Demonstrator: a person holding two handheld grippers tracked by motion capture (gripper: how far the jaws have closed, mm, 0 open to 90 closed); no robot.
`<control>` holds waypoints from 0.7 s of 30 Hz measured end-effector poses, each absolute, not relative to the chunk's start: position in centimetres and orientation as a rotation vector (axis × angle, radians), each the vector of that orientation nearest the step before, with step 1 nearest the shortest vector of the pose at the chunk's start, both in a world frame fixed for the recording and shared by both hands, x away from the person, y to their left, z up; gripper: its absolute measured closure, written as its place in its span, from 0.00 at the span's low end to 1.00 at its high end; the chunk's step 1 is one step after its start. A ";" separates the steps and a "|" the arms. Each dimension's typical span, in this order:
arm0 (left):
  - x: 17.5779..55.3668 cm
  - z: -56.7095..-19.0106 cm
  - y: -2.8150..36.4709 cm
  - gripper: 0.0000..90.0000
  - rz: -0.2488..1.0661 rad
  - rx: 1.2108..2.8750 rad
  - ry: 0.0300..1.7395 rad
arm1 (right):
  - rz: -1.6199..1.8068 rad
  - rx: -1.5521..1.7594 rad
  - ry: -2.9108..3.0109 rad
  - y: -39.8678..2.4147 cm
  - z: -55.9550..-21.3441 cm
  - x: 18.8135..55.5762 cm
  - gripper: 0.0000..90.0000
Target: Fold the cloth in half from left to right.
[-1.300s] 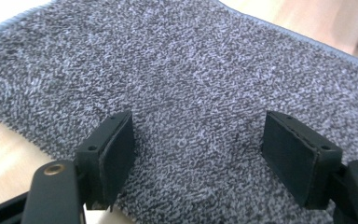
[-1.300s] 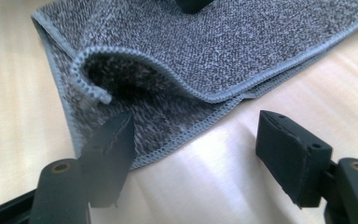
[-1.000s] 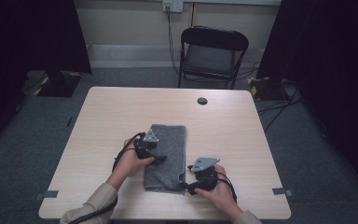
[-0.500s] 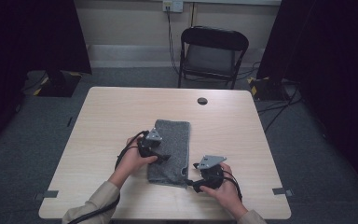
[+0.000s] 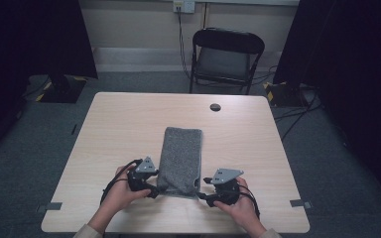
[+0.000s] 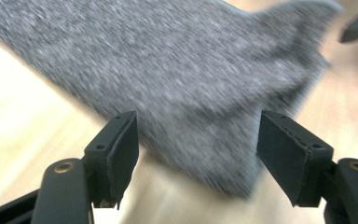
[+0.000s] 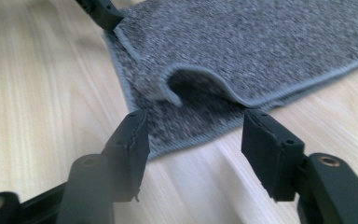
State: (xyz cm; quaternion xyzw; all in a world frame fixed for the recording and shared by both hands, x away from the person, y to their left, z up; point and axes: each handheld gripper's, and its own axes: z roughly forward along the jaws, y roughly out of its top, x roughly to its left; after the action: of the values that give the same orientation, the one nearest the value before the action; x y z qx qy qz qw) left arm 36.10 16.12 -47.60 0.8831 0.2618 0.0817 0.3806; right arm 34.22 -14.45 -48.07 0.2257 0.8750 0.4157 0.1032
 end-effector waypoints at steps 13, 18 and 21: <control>34.6 -48.2 15.8 0.62 0.182 2.319 0.526 | 1.252 0.652 2.628 -13.0 -47.5 33.8 0.82; 34.6 -48.3 15.8 0.80 0.169 2.326 0.546 | 1.250 0.726 2.628 -13.4 -47.4 33.7 0.96; 34.7 -48.1 16.0 0.93 0.154 2.316 0.553 | 1.286 0.798 2.619 -14.1 -47.1 33.5 0.99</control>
State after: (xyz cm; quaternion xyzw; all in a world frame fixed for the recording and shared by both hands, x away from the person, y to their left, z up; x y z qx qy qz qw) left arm 34.68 15.97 -48.11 0.9021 0.2155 0.0600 0.3689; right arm 33.52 -14.15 -47.10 0.2634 0.8644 0.4244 0.0585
